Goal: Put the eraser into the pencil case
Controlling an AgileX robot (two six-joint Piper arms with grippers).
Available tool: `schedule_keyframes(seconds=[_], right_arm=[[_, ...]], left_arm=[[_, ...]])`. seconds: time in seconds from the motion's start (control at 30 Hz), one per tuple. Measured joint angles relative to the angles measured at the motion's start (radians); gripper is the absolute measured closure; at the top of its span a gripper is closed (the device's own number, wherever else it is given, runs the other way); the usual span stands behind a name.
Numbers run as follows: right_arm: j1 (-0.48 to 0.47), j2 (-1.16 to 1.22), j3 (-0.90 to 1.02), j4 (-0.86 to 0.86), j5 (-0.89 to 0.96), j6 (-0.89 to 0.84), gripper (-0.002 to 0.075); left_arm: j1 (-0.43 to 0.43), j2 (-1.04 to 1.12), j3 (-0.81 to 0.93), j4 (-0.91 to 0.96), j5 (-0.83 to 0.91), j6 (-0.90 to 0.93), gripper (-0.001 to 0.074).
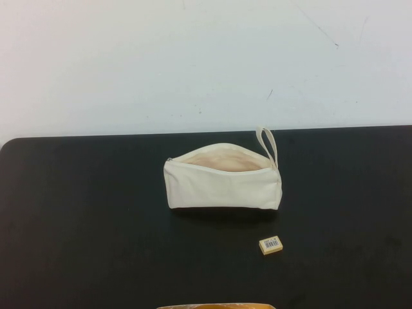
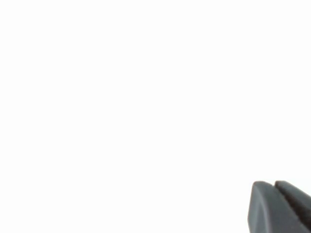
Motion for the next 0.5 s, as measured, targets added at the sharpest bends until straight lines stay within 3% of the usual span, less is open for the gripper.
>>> schedule_keyframes(seconds=[0.17, 0.3, 0.5], right_arm=[[0.0, 0.18, -0.278, 0.003, 0.338, -0.045, 0.0727], [0.0, 0.332, -0.396, 0.019, 0.539, -0.047, 0.0727], [0.0, 0.487, -0.41, 0.057, 0.628, -0.019, 0.0727]], left_arm=[[0.0, 0.0, 0.0, 0.0, 0.0, 0.0, 0.0736], [0.0, 0.0, 0.0, 0.0, 0.0, 0.0, 0.0736], [0.0, 0.0, 0.0, 0.0, 0.0, 0.0, 0.0736]])
